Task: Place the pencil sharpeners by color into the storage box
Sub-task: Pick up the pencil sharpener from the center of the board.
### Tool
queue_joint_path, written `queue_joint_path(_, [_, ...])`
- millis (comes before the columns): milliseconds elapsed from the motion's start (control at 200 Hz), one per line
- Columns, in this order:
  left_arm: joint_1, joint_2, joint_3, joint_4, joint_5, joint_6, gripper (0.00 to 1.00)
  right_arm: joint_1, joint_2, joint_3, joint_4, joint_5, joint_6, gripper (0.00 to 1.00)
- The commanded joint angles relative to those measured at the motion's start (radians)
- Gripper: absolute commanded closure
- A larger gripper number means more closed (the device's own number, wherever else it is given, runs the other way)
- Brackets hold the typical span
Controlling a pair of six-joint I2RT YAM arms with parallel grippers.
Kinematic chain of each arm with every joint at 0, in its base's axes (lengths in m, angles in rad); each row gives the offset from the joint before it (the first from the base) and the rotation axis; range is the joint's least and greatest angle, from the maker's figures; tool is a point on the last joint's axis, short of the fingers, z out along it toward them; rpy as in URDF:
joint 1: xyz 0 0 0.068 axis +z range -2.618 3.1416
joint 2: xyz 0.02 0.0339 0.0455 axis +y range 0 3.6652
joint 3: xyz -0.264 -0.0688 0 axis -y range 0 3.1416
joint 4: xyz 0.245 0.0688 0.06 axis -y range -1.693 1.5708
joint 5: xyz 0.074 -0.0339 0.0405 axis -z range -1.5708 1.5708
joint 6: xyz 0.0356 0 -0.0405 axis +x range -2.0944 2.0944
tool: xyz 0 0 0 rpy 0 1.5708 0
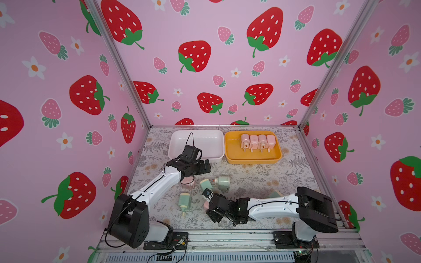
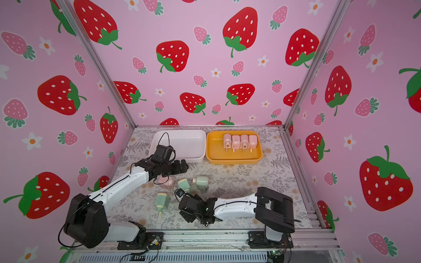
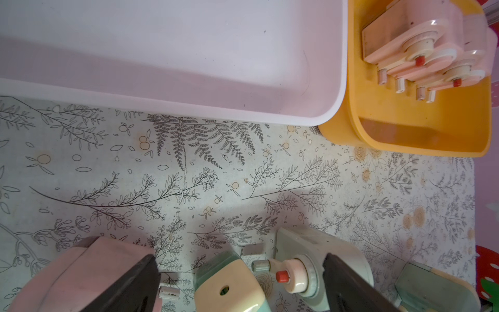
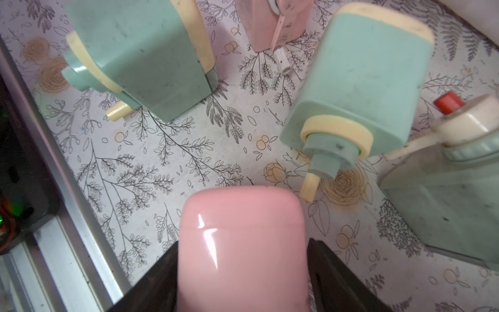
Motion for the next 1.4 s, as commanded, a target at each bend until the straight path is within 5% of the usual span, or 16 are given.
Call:
queue_joint_path(0, [0.006, 0.012, 0.016, 0.003, -0.002, -0.005, 0.00, -0.005, 0.000, 0.004, 0.016, -0.012, 0.006, 0.32])
queue_joint_path(285, [0.005, 0.016, 0.021, 0.008, 0.005, -0.007, 0.00, -0.014, 0.002, 0.020, -0.005, -0.076, -0.016, 0.60])
queue_joint_path(385, [0.006, 0.019, 0.020, 0.009, 0.006, -0.008, 0.01, -0.021, -0.004, 0.021, -0.013, -0.102, -0.030, 0.81])
queue_joint_path(430, [0.006, 0.021, 0.020, 0.011, 0.009, -0.010, 0.00, -0.022, -0.007, 0.023, -0.016, -0.114, -0.038, 1.00])
queue_joint_path(950, [0.005, 0.030, 0.026, 0.026, 0.057, -0.014, 0.00, -0.048, -0.129, -0.027, -0.029, -0.210, -0.127, 1.00])
queue_joint_path(1391, [-0.001, 0.024, 0.033, 0.051, 0.097, -0.012, 0.00, -0.287, -0.416, -0.135, -0.002, -0.357, -0.105, 1.00])
